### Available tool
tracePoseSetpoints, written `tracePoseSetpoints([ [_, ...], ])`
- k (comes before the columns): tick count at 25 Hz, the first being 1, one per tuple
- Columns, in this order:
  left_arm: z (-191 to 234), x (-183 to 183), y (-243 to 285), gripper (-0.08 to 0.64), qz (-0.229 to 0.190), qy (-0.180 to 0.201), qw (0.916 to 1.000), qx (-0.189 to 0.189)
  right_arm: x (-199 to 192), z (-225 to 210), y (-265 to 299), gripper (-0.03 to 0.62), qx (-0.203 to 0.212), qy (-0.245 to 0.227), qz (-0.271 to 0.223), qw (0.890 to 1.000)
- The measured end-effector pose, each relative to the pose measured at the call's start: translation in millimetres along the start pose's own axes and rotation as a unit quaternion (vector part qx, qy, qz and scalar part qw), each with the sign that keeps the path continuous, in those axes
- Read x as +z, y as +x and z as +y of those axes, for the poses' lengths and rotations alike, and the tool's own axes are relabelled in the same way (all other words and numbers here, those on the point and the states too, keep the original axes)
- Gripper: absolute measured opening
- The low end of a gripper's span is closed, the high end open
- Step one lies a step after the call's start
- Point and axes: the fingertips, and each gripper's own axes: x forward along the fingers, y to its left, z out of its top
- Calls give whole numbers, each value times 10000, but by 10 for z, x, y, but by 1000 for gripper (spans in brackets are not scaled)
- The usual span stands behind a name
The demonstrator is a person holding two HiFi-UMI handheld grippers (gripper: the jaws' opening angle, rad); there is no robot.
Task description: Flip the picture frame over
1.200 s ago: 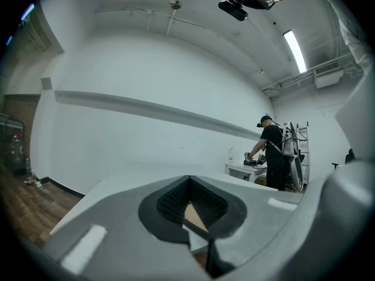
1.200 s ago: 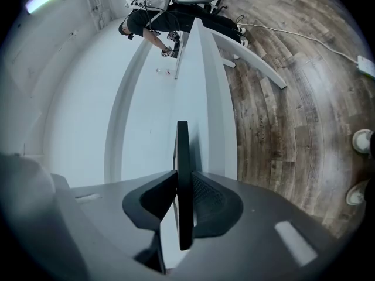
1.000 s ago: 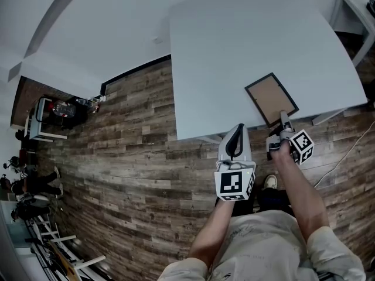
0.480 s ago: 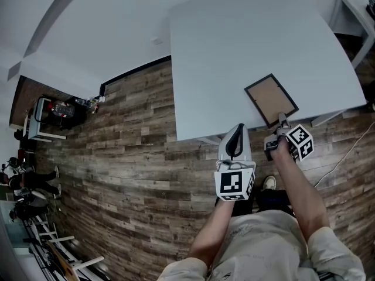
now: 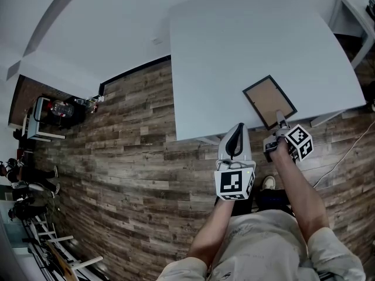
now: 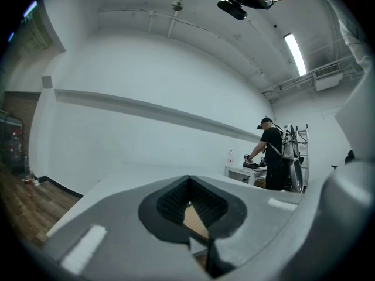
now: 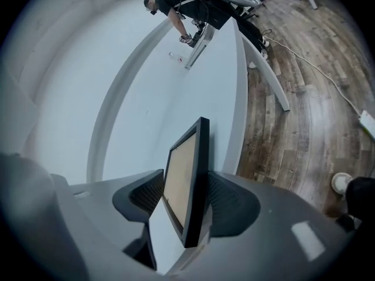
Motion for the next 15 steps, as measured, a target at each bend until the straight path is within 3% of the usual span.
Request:
tracePoseSetpoints([
  [5, -5, 7, 3, 0, -12, -6, 10000, 1, 54, 41, -12, 287, -157, -630, -22, 9979],
  [9, -20, 12, -4, 0, -28, -10, 10000, -1, 72, 70, -33, 305, -415, -1395, 12, 9894],
  [11, -15, 12, -17, 0, -35, -10, 10000, 0, 42, 53, -31, 307, -607, -1913, 133, 9796],
  [15, 3, 22, -20, 0, -37, -18, 10000, 11, -3, 2, -30, 286, -964, -2995, 392, 9484],
])
